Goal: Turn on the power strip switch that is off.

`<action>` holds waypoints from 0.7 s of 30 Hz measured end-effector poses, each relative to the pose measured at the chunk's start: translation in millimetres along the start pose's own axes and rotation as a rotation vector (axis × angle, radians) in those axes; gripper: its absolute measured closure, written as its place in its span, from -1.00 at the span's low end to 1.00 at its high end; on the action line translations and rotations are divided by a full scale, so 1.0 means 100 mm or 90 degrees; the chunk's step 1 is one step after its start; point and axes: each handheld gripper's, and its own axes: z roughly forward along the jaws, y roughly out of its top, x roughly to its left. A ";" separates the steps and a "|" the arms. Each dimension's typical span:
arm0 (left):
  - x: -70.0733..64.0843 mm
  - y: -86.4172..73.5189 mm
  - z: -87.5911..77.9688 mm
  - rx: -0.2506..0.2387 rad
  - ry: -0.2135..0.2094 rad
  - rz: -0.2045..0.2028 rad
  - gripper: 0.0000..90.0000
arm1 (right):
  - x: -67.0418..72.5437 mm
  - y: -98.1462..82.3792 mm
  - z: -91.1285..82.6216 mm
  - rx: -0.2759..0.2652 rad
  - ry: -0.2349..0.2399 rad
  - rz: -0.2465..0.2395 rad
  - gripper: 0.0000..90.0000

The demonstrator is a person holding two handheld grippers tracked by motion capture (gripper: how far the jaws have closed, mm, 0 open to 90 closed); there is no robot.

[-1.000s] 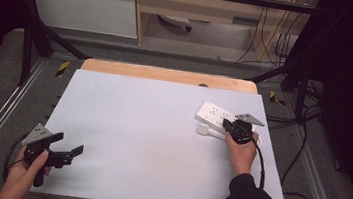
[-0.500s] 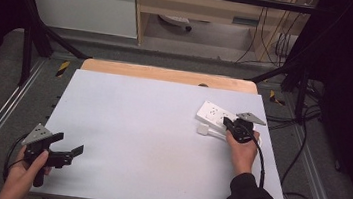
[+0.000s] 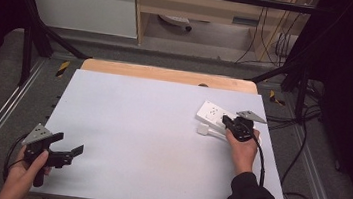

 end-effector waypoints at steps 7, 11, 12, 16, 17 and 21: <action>0.00 0.00 0.00 0.001 0.001 0.001 -0.86 | 0.02 0.05 -0.01 0.003 0.010 0.004 0.63; 0.00 0.00 0.01 0.002 0.000 0.001 -0.86 | 0.02 0.09 -0.01 0.006 0.014 0.014 0.39; 0.00 0.00 0.01 0.003 0.001 0.002 -0.86 | 0.02 0.10 -0.01 0.009 0.014 0.019 0.31; 0.00 0.00 0.01 0.003 -0.001 0.001 -0.86 | 0.04 0.13 -0.01 0.023 0.012 0.014 0.05; -0.01 0.00 0.01 0.004 0.000 0.001 -0.86 | 0.04 0.14 -0.01 0.024 0.012 0.016 -0.04; -0.01 0.00 0.01 0.003 0.000 0.002 -0.86 | 0.06 0.18 -0.01 0.034 0.005 0.023 -0.48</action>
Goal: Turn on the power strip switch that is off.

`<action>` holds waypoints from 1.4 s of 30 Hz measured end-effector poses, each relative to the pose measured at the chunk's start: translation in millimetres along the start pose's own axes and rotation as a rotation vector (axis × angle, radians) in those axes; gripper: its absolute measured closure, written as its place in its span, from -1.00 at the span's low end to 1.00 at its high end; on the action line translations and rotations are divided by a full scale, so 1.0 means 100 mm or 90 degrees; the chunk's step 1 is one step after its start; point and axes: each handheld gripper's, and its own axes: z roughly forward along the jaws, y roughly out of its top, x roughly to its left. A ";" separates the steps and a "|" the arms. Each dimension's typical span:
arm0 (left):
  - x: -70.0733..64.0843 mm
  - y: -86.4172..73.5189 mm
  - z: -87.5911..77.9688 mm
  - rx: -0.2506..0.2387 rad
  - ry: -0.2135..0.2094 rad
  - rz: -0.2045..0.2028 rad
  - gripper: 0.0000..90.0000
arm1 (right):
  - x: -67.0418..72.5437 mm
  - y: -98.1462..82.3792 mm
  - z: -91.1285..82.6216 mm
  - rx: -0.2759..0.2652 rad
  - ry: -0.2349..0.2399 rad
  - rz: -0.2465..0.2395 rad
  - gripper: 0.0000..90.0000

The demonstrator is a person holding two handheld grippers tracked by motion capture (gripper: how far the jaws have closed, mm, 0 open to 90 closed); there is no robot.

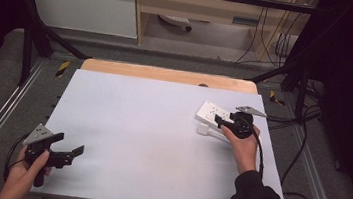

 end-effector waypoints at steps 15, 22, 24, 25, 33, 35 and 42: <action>0.00 0.00 0.01 0.003 -0.001 0.002 -0.86 | 0.15 0.13 -0.07 0.047 -0.010 -0.057 -0.90; -0.01 0.00 0.01 0.004 0.000 0.002 -0.86 | 0.16 0.17 -0.19 0.032 0.000 -0.053 -0.87; -0.01 0.00 0.01 0.005 0.001 0.002 -0.86 | 0.15 0.18 -0.23 0.022 -0.005 -0.053 -0.86; -0.01 0.00 0.01 0.005 0.001 0.003 -0.86 | 0.15 0.18 -0.24 0.010 -0.010 -0.050 -0.85; -0.01 0.00 0.01 0.005 -0.001 0.003 -0.86 | 0.15 0.21 -0.40 -0.038 -0.022 -0.026 -0.83; 0.00 0.00 0.00 0.001 -0.001 0.000 -0.86 | 0.15 0.22 -0.45 -0.038 -0.007 -0.032 -0.85; 0.00 0.00 0.00 -0.002 -0.004 0.001 -0.86 | 0.18 0.20 -0.60 -0.051 0.014 -0.063 -0.90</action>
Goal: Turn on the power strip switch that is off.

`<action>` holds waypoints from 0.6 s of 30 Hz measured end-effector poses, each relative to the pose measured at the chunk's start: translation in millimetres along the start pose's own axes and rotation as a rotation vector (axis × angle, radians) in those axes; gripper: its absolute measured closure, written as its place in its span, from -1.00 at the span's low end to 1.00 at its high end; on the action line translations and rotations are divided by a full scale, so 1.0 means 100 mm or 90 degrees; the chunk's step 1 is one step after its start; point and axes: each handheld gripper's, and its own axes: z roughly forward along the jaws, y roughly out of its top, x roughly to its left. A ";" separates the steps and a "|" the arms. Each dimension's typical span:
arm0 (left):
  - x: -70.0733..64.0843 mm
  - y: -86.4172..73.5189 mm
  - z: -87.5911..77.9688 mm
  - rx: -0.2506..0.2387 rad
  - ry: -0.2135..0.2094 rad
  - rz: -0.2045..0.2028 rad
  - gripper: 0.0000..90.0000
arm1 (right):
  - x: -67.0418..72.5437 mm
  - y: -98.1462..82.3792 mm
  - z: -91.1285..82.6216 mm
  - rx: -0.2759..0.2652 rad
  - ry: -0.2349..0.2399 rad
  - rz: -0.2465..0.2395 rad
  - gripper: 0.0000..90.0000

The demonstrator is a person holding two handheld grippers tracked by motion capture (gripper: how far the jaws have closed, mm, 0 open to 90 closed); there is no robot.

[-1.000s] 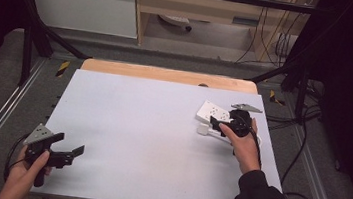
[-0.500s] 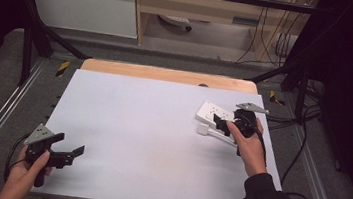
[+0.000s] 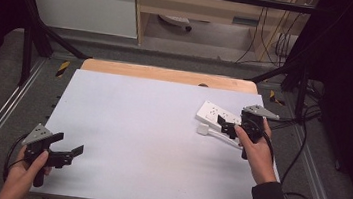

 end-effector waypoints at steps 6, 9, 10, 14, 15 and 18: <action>-0.01 0.00 0.01 0.003 0.000 -0.001 -0.86 | 0.01 -0.01 -0.11 -0.019 0.001 0.009 -0.90; -0.01 0.00 0.00 0.003 -0.001 0.001 -0.86 | 0.03 -0.03 -0.18 -0.027 0.002 0.010 -0.91; -0.01 0.00 0.00 0.003 0.000 0.001 -0.86 | 0.04 -0.03 -0.20 -0.029 0.002 0.006 -0.92; -0.01 0.00 0.00 0.005 -0.009 0.005 -0.86 | 0.06 -0.06 -0.29 -0.032 0.006 -0.003 -0.92; -0.01 0.00 0.01 0.005 -0.009 0.005 -0.86 | 0.07 -0.07 -0.32 -0.033 0.008 -0.003 -0.92; -0.02 0.00 0.01 0.008 -0.010 0.009 -0.86 | 0.07 -0.11 -0.41 -0.041 0.010 -0.007 -0.92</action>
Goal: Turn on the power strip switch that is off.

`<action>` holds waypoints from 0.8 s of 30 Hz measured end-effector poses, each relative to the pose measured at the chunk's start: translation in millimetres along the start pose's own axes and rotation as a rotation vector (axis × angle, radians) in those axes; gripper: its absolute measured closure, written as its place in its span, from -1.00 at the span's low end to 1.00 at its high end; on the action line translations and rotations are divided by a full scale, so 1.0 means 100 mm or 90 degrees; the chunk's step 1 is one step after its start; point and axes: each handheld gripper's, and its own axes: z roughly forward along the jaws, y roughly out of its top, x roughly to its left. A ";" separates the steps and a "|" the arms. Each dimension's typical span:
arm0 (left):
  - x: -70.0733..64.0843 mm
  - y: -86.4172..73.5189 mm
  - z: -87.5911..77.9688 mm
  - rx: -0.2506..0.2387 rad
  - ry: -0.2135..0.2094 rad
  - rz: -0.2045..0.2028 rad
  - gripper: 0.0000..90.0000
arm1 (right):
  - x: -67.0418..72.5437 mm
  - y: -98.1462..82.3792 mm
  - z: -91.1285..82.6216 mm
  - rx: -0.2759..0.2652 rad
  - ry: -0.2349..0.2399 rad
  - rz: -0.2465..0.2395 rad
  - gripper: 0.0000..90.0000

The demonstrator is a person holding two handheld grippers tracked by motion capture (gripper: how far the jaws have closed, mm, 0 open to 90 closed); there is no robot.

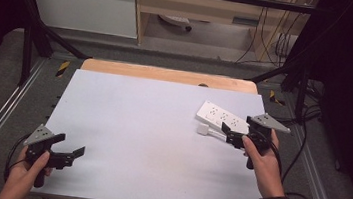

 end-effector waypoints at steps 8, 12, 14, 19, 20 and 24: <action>0.00 0.00 0.00 0.003 0.004 -0.004 -0.86 | -0.02 -0.24 -0.21 -0.013 -0.013 0.010 -0.91; 0.00 0.00 0.01 0.004 0.005 -0.006 -0.86 | -0.02 -0.42 -0.27 -0.007 -0.011 0.016 -0.91; 0.00 0.00 0.01 0.004 0.005 -0.005 -0.86 | -0.01 -0.52 -0.27 0.002 -0.012 0.018 -0.91; 0.00 0.00 0.01 0.005 0.004 -0.004 -0.86 | -0.02 -0.78 -0.20 0.051 -0.015 0.027 -0.91; -0.01 0.00 0.01 0.005 0.004 -0.004 -0.86 | -0.02 -0.85 -0.17 0.071 -0.011 0.035 -0.91; -0.01 0.00 0.02 0.005 0.002 -0.002 -0.86 | -0.03 -1.01 -0.07 0.136 -0.015 0.017 -0.90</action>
